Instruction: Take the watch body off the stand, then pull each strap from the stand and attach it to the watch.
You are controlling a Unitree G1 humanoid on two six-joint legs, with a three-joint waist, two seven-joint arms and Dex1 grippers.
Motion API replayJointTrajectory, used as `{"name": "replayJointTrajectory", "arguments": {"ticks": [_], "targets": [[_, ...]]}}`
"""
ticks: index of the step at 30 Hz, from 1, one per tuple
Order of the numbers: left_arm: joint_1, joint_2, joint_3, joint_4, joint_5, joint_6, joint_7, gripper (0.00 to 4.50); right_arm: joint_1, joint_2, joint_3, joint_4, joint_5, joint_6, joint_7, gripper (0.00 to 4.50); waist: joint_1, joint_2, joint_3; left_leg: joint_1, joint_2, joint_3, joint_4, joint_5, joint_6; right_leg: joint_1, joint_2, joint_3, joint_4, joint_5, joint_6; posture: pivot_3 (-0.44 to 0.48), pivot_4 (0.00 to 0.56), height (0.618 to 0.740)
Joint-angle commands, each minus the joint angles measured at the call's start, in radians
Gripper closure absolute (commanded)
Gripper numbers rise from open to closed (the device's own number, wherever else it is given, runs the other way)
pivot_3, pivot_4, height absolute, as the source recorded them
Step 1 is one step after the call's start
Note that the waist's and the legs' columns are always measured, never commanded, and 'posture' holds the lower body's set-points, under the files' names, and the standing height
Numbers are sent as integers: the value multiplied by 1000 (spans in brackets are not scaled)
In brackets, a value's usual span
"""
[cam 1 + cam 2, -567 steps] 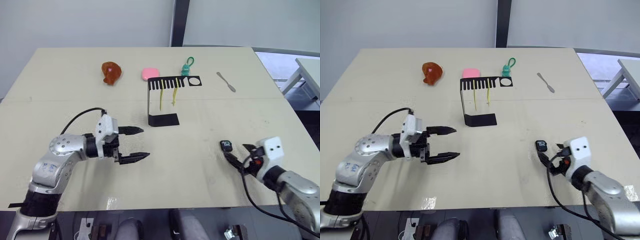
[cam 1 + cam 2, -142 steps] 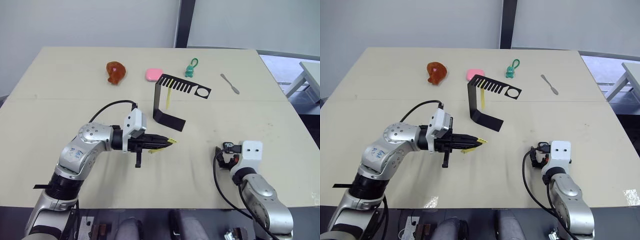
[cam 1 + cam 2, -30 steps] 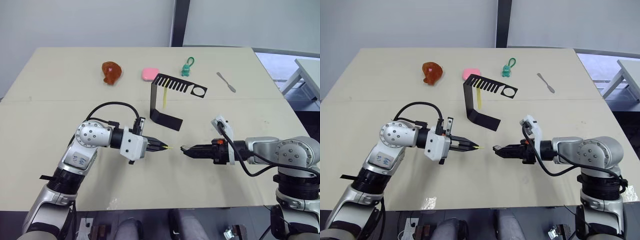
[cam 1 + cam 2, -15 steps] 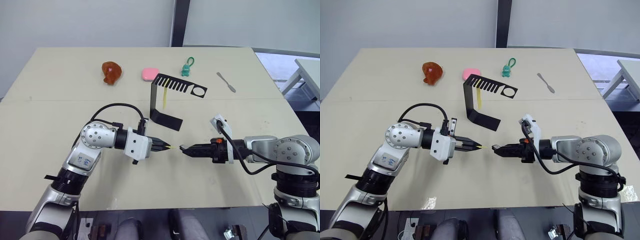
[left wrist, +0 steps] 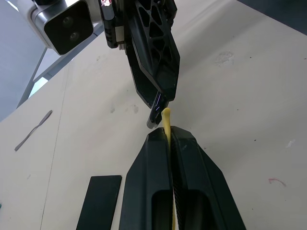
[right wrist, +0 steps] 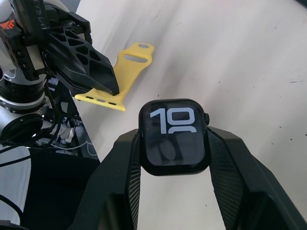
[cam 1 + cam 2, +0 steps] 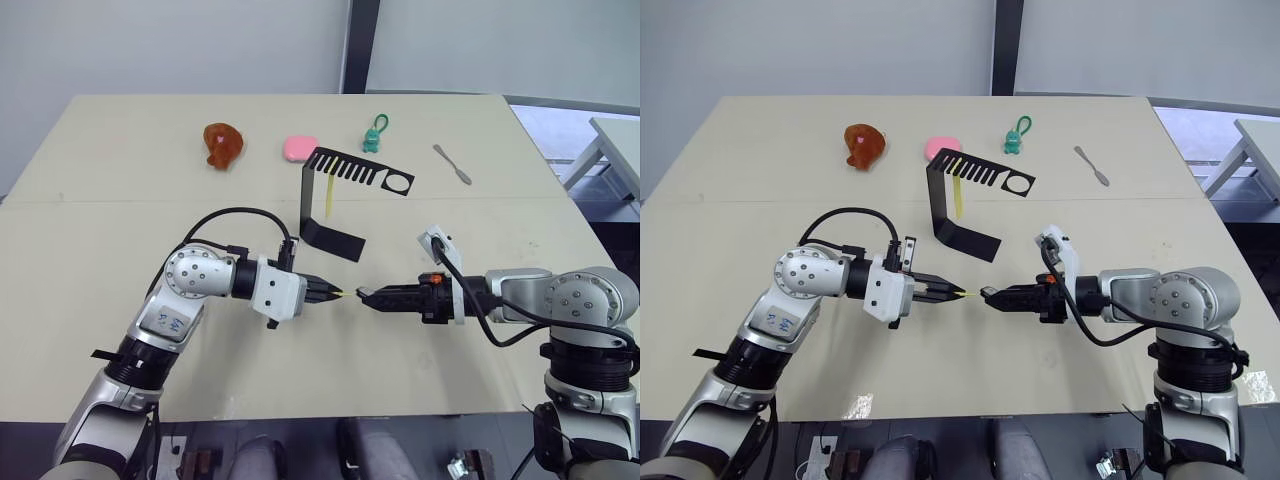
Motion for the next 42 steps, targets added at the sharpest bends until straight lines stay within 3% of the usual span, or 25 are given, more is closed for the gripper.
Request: {"name": "replayJointTrajectory", "arguments": {"ticks": [1,42], "targets": [[-17,-5,0,1,-1,-8,12,4500,-13,-2,-11,-23,29,5,-3,2995,0,0,0,0,0,0,0,0,0,0,0,0,0,0,0,0,150,740],[-34,-25,-7,14,8,4,24,4500,-39,12,-13,0,63,5,-43,2995,0,0,0,0,0,0,0,0,0,0,0,0,0,0,0,0,150,740]]}}
